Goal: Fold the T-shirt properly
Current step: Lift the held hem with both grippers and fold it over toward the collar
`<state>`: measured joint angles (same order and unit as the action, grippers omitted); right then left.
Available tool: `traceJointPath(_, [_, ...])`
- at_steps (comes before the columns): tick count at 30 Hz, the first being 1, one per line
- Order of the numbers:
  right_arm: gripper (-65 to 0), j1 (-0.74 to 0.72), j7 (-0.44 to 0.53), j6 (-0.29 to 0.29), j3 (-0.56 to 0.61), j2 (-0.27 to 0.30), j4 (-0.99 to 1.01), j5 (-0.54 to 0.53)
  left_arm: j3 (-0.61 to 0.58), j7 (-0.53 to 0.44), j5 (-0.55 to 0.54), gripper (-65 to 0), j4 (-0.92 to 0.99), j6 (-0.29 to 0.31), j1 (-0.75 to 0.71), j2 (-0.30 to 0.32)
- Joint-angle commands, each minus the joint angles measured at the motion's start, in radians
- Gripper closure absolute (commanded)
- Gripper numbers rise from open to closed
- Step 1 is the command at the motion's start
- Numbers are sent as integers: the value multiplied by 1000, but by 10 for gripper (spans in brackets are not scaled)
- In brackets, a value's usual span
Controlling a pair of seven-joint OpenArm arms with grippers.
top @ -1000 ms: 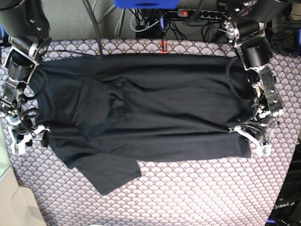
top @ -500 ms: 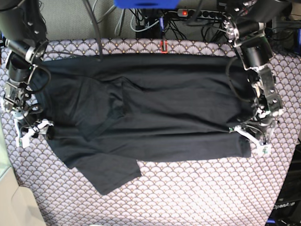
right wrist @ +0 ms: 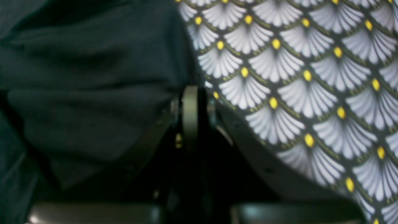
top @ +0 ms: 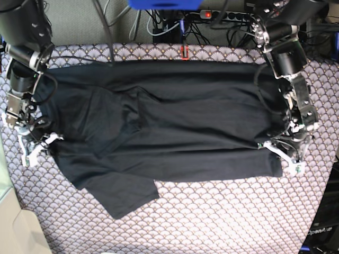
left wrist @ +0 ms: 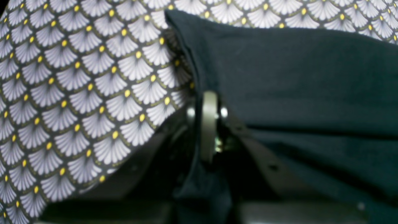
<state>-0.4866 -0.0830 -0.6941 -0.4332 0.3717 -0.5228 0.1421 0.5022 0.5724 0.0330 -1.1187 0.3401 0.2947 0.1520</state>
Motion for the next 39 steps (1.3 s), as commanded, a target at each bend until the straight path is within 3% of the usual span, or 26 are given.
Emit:
traceJointPath(1, [0,-22,10,-4,3,16,-12,-8,0,-25,-11,0,-22,0,25,11])
traceJointPath(11, [0,-4,10,-4,0,29,-53,-12,2,-25,-11,0,-110,0,-5,8])
traceJointPath(24, [0,317,-18,-4,0,-55,-592,-14,2,-25,-12,0,-186,0,-85,5])
traceJointPath(33, [0,395,-88,-4,-52,-83,-807,-12,2,-24,-12,0,-298,0,-154,-2])
traceJointPath(39, [0,470,-117,-4,-66,-86,-919,-12,2,76,-12,0,-386,0,-156,-2])
